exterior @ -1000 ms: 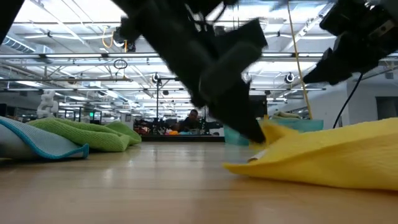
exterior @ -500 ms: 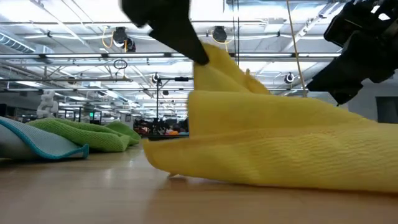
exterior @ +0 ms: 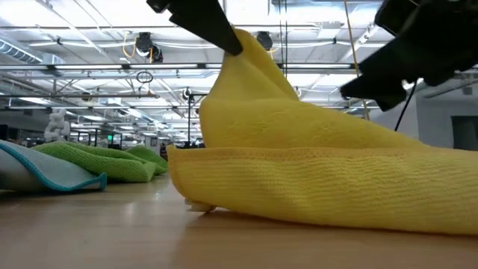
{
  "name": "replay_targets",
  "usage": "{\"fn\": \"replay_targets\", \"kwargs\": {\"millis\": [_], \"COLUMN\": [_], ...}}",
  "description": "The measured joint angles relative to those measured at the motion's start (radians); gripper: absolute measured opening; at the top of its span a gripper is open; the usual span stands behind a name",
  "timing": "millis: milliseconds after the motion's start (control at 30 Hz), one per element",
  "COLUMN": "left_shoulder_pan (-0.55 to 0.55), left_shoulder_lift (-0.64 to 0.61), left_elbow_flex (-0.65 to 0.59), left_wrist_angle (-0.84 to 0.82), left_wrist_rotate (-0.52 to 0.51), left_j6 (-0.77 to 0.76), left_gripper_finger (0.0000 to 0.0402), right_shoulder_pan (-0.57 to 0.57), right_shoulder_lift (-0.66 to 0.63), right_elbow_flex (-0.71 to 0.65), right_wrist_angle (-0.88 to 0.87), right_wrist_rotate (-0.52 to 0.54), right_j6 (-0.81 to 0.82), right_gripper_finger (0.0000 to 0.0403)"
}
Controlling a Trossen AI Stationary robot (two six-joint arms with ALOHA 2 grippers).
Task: Fold microfiber towels
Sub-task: Fold the yellow microfiber cloth
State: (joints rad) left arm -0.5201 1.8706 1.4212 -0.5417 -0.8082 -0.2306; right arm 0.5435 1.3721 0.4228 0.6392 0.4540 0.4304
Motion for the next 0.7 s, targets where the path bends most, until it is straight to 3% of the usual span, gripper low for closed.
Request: {"fn": "replay_targets", "kwargs": {"millis": [200, 400, 700], "left_shoulder_pan": [-0.015, -0.026, -0.011], "left_shoulder_lift": [0.000, 0.000, 0.000], "left_elbow_flex": [0.000, 0.000, 0.000], "left_wrist_angle": [-0.006, -0.016, -0.012], "left_wrist_rotate": [0.000, -0.002, -0.004], "left_j6": [-0.008, 0.016, 0.019], "left_gripper_finger": [0.0004, 0.0010, 0.0014], "right_shoulder_pan": [-0.009, -0.050, -0.084], "right_shoulder_lift": [0.089, 0.136, 0.213], "right_elbow_flex": [0.085, 0.113, 0.140], "right_wrist_angle": [0.000, -0.077, -0.148], "right_wrist_rotate": [0.015, -0.061, -0.066], "right_j6": [-0.125, -0.022, 0.018], "right_gripper_finger": [0.0203, 0.0196, 0.0181]}}
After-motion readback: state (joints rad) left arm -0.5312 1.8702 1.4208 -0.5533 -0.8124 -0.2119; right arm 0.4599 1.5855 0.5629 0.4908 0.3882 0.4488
